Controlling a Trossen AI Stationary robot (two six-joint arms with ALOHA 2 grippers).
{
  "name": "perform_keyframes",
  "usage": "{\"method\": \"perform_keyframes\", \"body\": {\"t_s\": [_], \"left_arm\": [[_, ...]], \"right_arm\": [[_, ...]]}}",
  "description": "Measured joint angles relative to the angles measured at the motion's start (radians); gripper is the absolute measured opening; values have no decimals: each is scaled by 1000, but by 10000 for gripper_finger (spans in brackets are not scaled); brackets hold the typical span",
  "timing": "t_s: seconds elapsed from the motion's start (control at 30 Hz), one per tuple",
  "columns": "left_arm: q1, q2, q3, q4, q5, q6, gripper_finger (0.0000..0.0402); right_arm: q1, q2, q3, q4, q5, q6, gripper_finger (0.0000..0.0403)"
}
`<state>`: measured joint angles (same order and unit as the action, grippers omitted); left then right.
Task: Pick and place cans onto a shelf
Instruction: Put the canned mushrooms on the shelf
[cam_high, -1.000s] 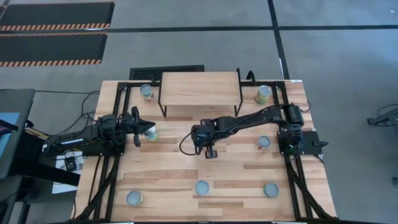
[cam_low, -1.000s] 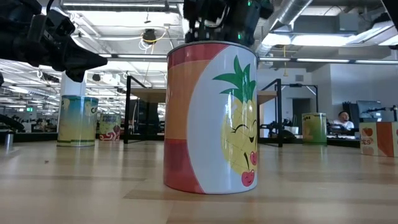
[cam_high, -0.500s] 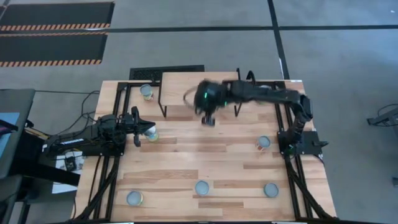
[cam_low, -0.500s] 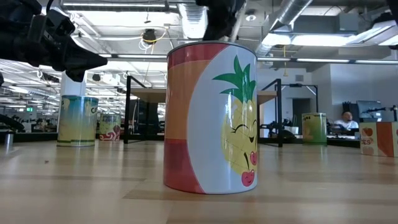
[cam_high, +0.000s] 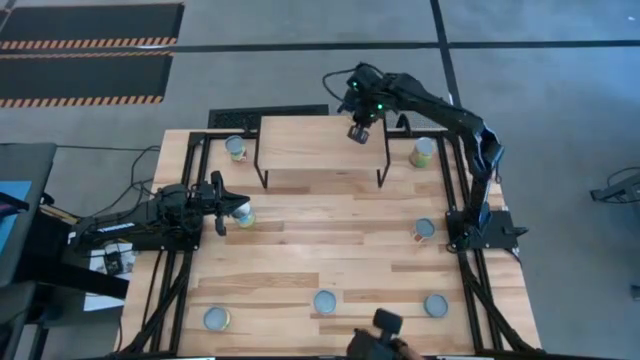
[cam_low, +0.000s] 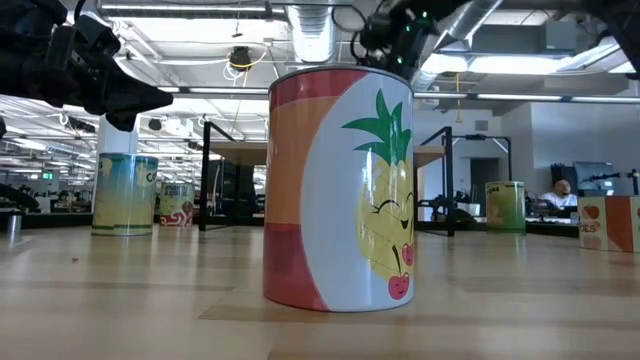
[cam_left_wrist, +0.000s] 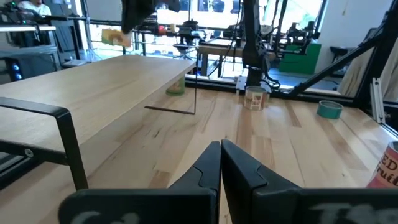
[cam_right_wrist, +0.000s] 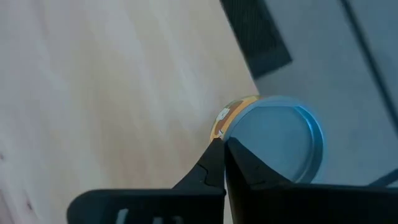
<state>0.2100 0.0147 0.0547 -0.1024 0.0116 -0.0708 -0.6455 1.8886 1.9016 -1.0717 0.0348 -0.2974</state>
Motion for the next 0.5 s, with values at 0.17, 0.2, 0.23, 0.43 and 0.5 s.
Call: {"method": "perform_keyframes", "body": {"t_s": [0.17, 0.2, 0.23, 0.43, 0.5], "left_arm": [[0, 0, 0, 1, -1, 0, 0], [0, 0, 0, 1, -1, 1, 0], [0, 0, 0, 1, -1, 4, 0], [0, 0, 0, 1, -1, 7, 0], [0, 0, 0, 1, -1, 6, 0]], "right_arm": [[-39, -5, 0, -5, -11, -22, 17], [-43, -4, 0, -11, -12, -20, 16], [-47, -2, 0, -20, -13, -14, 15], [-50, -1, -15, -59, -13, -14, 16], [-49, -1, -15, -59, -14, -8, 16]]}}
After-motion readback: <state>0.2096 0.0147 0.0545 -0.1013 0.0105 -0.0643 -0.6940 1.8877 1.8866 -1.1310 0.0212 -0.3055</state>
